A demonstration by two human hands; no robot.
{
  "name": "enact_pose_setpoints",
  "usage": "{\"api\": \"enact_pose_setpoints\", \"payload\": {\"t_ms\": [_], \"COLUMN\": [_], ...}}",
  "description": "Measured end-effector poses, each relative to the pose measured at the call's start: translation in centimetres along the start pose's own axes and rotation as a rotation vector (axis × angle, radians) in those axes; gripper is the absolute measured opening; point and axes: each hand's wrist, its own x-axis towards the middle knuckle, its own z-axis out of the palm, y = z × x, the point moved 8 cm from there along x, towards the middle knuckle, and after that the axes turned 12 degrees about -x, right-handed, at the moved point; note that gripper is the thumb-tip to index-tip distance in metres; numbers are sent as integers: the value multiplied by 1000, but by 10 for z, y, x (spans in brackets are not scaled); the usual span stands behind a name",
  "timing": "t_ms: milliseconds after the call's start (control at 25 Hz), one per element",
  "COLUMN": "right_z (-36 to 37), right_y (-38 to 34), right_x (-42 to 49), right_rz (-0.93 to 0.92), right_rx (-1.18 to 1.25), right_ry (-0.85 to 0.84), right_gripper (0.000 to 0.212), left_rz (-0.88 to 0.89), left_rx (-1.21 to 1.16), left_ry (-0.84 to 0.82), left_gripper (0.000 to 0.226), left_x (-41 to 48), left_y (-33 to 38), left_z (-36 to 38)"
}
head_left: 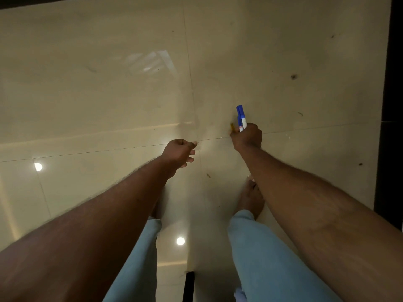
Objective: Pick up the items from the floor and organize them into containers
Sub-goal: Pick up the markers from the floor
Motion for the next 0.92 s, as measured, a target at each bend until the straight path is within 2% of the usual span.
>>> {"api": "enact_pose_setpoints", "payload": {"t_ms": [200,320,440,520,680,800,920], "right_z": [0,6,-2,-14,-76,-139,-205], "right_y": [1,7,0,-13,-46,-75,-119], "right_x": [-7,-15,-27,-44,-94,-140,-208], "right_rz": [-124,-144,-84,-53,-95,-178,-297], "right_rx": [-94,-76,69,215,234,168,133], "right_ry": [-9,-82,-195,-329,-491,-505,-501], "right_gripper": [30,31,27,20,16,16,16], "left_rz": [-38,-11,1,3,17,38,87], "left_rx": [26,22,14,-13,-81,-140,-241], "left_ry": [-7,-4,-12,-15,-26,-29,6], "left_gripper": [36,36,34,33,30,27,27], "left_x": [-1,-3,-13,-29,-89,-155,-237], "left_y": [-15,-5,10,20,49,79,121], "left_z": [-1,1,4,5,9,-1,-41]}}
